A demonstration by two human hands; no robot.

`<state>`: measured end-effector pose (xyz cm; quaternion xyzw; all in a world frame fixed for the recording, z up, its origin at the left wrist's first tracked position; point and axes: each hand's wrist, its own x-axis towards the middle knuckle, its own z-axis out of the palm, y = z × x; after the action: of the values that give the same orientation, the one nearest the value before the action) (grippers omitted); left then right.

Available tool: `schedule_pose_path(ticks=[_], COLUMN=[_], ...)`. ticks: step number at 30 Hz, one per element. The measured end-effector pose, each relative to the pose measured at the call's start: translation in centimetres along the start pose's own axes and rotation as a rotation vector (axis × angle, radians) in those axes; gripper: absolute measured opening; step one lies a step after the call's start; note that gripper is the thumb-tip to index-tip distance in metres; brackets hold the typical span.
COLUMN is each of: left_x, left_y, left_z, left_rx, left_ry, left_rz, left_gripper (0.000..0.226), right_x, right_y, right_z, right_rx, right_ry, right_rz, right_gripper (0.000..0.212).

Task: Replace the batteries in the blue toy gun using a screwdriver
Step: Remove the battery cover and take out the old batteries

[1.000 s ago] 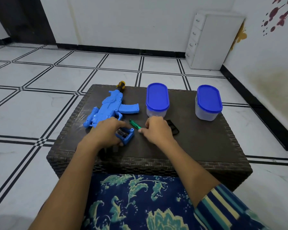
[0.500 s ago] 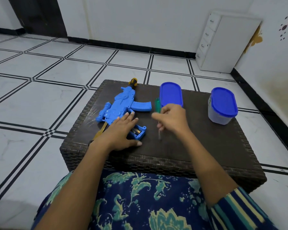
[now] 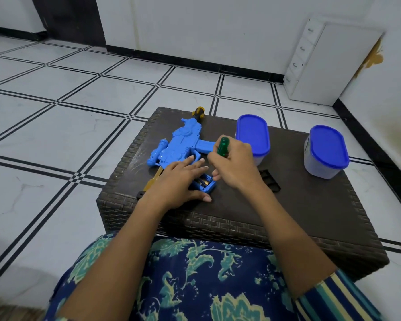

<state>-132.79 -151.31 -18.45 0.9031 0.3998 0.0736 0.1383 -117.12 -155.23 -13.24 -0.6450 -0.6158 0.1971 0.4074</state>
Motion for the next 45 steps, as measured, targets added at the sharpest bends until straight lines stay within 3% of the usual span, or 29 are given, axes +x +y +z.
schedule_pose_path(ticks=[5,12,17,23,27,31,36,40,45], left_x=[-0.2,-0.2,-0.1,-0.1,0.0,0.0,0.1,0.1,0.1], left_y=[0.1,0.2,0.1,0.3,0.3,0.4,0.9,1.0,1.6], left_z=[0.1,0.3,0.4,0.4,0.5,0.9,1.0,0.9,0.9], left_rx=[0.014,0.005,0.003,-0.041,-0.020,0.044,0.067,-0.037,0.003], left_ry=[-0.004,-0.050,-0.059,-0.043,-0.056,-0.044,-0.057,-0.025,-0.008], left_rz=[0.011,-0.001,-0.007,0.002,-0.009,-0.027,-0.044,-0.062,-0.067], left_gripper=[0.085,0.083,0.084,0.080,0.081,0.075,0.063,0.065,0.054], right_x=[0.1,0.3,0.3,-0.2,0.0,-0.5,-0.8,-0.5,-0.5], right_y=[0.0,-0.4,-0.3,-0.9,-0.5,0.5,0.9,1.3,1.4], right_z=[0.9,1.1,0.9,1.0,0.1,-1.1,-1.3,-1.8,-1.4], right_rx=[-0.278,-0.134,-0.102,-0.141,0.073,0.349,0.407,0.496,0.525], right_ry=[0.009,-0.005,-0.115,-0.127,-0.243,-0.232,-0.246,-0.150,-0.199], right_rz=[-0.027,0.061,0.152,0.142,0.299,0.417,0.402,0.408,0.441], right_gripper=[0.033,0.033,0.031,0.032,0.022,0.019,0.018,0.016,0.016])
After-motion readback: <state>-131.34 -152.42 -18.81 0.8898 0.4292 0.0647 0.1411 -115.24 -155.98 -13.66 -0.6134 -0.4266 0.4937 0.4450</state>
